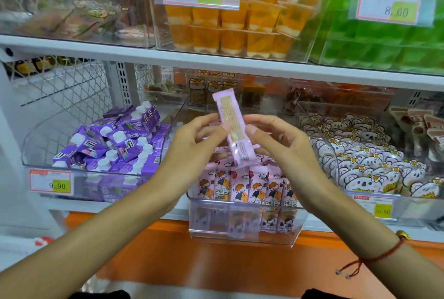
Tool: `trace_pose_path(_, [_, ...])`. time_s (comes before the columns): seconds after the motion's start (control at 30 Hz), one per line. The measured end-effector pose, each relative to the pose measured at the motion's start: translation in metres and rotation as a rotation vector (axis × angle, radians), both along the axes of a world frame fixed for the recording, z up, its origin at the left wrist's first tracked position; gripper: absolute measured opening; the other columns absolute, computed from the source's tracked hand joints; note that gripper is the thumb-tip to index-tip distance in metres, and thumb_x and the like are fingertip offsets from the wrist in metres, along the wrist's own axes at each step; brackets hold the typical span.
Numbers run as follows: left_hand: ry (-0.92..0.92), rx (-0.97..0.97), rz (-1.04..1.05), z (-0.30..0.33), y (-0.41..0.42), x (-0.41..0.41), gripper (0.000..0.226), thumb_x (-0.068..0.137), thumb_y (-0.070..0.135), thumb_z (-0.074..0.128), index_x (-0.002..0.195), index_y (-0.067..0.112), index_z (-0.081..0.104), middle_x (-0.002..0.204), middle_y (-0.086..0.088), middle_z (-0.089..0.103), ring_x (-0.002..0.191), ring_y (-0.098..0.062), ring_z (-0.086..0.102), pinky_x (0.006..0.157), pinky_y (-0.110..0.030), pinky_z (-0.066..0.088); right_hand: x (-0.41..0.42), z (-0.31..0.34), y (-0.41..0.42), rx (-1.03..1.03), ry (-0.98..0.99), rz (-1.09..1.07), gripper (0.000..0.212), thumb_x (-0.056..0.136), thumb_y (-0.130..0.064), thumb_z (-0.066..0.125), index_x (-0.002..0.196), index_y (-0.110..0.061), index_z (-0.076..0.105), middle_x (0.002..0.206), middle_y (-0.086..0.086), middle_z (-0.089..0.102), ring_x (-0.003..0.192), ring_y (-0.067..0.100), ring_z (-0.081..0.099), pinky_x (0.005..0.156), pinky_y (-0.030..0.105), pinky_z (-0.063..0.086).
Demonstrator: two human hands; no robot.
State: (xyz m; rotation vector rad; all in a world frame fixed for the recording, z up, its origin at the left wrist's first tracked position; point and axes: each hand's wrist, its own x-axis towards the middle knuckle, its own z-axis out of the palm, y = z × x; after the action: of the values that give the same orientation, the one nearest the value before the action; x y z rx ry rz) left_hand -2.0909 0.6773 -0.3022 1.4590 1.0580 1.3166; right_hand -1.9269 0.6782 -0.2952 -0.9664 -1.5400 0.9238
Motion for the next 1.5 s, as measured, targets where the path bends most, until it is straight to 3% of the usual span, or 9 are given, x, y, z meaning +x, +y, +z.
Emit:
trace_pose_path(0.23, [-0.159,-0.231,-0.040,0.005,-0.001,-0.003,0.031,0.095,0.027,0.056,0.122,0.013,0.063,0.105,-0.003,0.074,0.088,-0.007,0.072,0.064,-0.017,0.056,-0.001,0.001,-0.002,-0.107,-0.063,0.056,0.022,0.089,-0.027,0.062,0.111,-0.027,0.068,0.096,-0.001,0.072,0.088,0.018,0.069,0.079,0.027,0.057])
trace_pose_path(0.4, [-0.233,-0.177,0.035,0.006,0.000,-0.001,0.032,0.093,0.022,0.059,0.123,0.013,0.058,0.100,-0.002,0.075,0.087,-0.005,0.071,0.064,-0.018,0.057,-0.005,0.000,-0.006,-0.022,-0.085,0.032,0.036,0.079,-0.032,0.072,0.115,-0.030,0.064,0.111,-0.004,0.066,0.088,0.010,0.069,0.080,0.025,0.057])
trace_pose_path(0.57, [-0.279,-0.134,0.082,0.002,0.002,-0.001,0.039,0.089,0.020,0.064,0.126,0.013,0.052,0.105,0.000,0.073,0.091,-0.005,0.071,0.069,-0.022,0.059,-0.012,-0.004,-0.010,0.108,-0.151,-0.005,0.041,0.077,-0.011,0.077,0.113,-0.023,0.061,0.109,-0.006,0.064,0.090,0.002,0.063,0.065,0.016,0.053])
trace_pose_path(0.77, [-0.295,-0.052,0.095,0.000,0.014,-0.016,0.079,0.066,0.033,0.075,0.136,0.026,0.040,0.127,0.005,0.059,0.113,-0.009,0.062,0.090,-0.032,0.054,-0.003,0.003,-0.002,-0.286,0.272,0.051,0.016,0.094,-0.014,0.056,0.107,-0.014,0.066,0.094,0.003,0.074,0.080,0.014,0.068,0.065,0.017,0.053])
trace_pose_path(0.93, [-0.187,0.020,0.001,0.001,0.013,-0.019,0.052,0.072,0.031,0.072,0.122,0.025,0.060,0.111,0.007,0.071,0.103,-0.008,0.068,0.076,-0.021,0.056,0.003,0.002,0.000,-0.493,0.467,0.117,0.015,0.093,-0.027,0.056,0.096,-0.016,0.066,0.078,0.005,0.074,0.062,0.011,0.068,0.057,0.016,0.053])
trace_pose_path(1.07, [-0.191,0.033,0.027,-0.002,0.013,-0.019,0.044,0.077,0.024,0.074,0.118,0.018,0.062,0.106,0.002,0.073,0.098,-0.011,0.070,0.072,-0.020,0.056,0.007,0.001,0.003,-0.510,0.443,0.087,0.025,0.088,-0.034,0.062,0.102,-0.014,0.065,0.075,0.003,0.073,0.059,0.009,0.066,0.058,0.016,0.054])
trace_pose_path(1.23, [-0.233,0.067,0.105,-0.003,0.016,-0.017,0.044,0.077,0.021,0.075,0.118,0.015,0.058,0.103,0.001,0.074,0.096,-0.013,0.071,0.078,-0.023,0.058,0.009,-0.002,0.006,-0.416,0.387,0.095,0.028,0.084,-0.043,0.062,0.104,-0.024,0.065,0.091,-0.004,0.075,0.075,0.012,0.069,0.070,0.020,0.057])
trace_pose_path(1.33, [-0.233,0.108,0.128,-0.002,0.016,-0.017,0.059,0.069,0.033,0.075,0.120,0.014,0.053,0.102,0.003,0.073,0.095,-0.013,0.071,0.079,-0.026,0.058,0.007,-0.004,0.009,-0.284,0.305,0.053,0.027,0.086,-0.034,0.064,0.107,-0.017,0.068,0.097,-0.004,0.072,0.082,0.012,0.066,0.070,0.017,0.053])
trace_pose_path(1.5, [-0.009,0.213,0.137,-0.005,0.019,-0.015,0.039,0.073,0.040,0.069,0.106,0.021,0.063,0.094,0.011,0.072,0.092,-0.004,0.069,0.077,-0.019,0.056,0.007,-0.010,0.020,-0.242,0.243,-0.023,0.027,0.090,-0.031,0.062,0.112,-0.016,0.065,0.095,-0.001,0.071,0.081,0.008,0.066,0.068,0.016,0.051])
